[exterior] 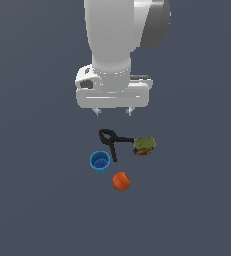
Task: Pick up a designated object from a clutter of objects.
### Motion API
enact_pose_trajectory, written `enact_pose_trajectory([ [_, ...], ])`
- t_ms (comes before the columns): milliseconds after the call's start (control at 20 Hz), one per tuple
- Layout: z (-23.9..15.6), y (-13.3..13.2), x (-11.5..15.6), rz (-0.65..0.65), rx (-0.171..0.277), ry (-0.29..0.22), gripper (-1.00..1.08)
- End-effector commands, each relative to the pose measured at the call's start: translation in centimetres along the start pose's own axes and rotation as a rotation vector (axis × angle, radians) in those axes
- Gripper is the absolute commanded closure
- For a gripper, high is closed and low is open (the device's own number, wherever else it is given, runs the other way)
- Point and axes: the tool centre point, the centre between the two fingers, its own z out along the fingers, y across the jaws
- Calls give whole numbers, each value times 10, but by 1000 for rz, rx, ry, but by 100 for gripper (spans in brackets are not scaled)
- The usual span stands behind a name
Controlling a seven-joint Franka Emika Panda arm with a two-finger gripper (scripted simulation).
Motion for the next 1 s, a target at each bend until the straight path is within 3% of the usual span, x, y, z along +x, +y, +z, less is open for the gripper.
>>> enact_pose_trajectory([
  [0, 0, 0, 0, 0, 0, 0, -92],
  [450, 0, -35, 1, -71, -1, 15, -92],
  [950, 8, -34, 11, -95, -4, 15, -92],
])
